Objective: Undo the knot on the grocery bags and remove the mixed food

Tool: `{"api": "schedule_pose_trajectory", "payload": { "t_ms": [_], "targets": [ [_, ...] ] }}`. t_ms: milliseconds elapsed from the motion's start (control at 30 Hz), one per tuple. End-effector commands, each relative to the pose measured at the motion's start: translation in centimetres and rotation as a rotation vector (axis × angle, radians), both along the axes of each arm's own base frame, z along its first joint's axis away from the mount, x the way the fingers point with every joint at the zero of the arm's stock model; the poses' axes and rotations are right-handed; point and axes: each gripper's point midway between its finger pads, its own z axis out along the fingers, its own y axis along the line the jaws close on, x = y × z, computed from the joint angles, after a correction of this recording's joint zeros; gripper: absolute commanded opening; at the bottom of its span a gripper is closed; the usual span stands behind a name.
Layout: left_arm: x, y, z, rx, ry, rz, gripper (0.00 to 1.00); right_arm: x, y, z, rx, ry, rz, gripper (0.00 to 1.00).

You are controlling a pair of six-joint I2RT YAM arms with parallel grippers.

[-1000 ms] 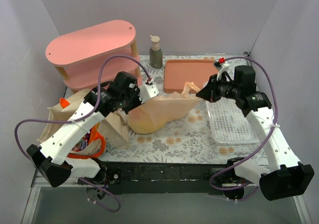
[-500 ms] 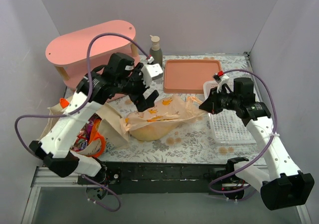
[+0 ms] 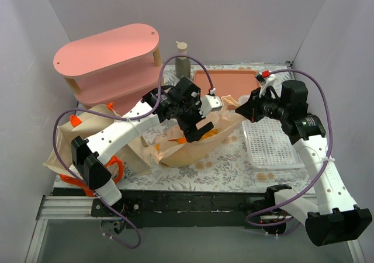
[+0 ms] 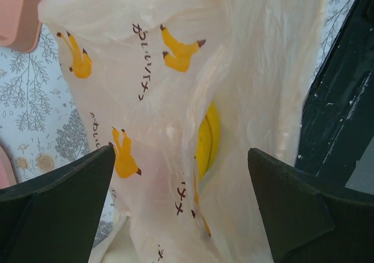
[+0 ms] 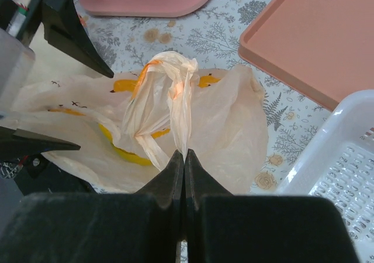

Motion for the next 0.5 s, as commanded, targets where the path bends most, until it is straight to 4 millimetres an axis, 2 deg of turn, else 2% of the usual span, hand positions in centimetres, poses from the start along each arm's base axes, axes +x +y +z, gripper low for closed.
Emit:
{"api": "schedule_pose_trajectory", "payload": {
  "t_ms": [0,33,67,133,200,267,333,367,400,433,467],
  "targets": [
    [1.6,2.9,0.0,0.088,-0.146,0.081,0.96,0.5,-0.2,3.0,0.014,-0.104,-0.014,0.01],
    [1.6,3.7,-1.2,0.131,-0.152,0.094,0.94,0.3,-0.2,2.8,0.01,-0.105,-0.012,0.01],
    [2.7,4.9,-1.5,0.187,-0.204,0.147,0.92,0.2,-0.3,2.7,0.005,-0.105,-0.014,0.01],
    [2.8,6.4,-2.7,0.25,-0.217,0.174,0.84,0.2,-0.5,2.4,-0.01,-0.104,-0.013,0.01],
    [3.0,7.2,-2.4,0.261,-0.246,0.199,0.76,0.1,-0.6,2.5,-0.016,-0.108,-0.012,0.01],
    [2.5,7.2,-2.5,0.246,-0.235,0.187,0.51,0.0,-0.6,2.3,-0.025,-0.104,-0.008,0.01],
    [1.9,6.9,-2.4,0.223,-0.209,0.175,0.18,0.2,-0.7,2.6,-0.056,-0.141,0.011,0.01],
    [1.8,6.7,-2.0,0.208,-0.199,0.186,0.0,0.4,-0.9,3.1,-0.099,-0.208,0.037,0.07],
    [1.9,6.7,-2.0,0.206,-0.198,0.193,0.0,0.7,-1.1,5.0,-0.116,-0.282,0.042,0.17],
    [2.0,6.6,-1.6,0.197,-0.205,0.203,0.0,1.3,-1.4,6.0,-0.143,-0.336,0.034,0.38],
    [2.4,6.4,-1.1,0.179,-0.219,0.218,0.0,1.7,-1.6,7.3,-0.17,-0.398,0.034,0.49]
  ]
}}
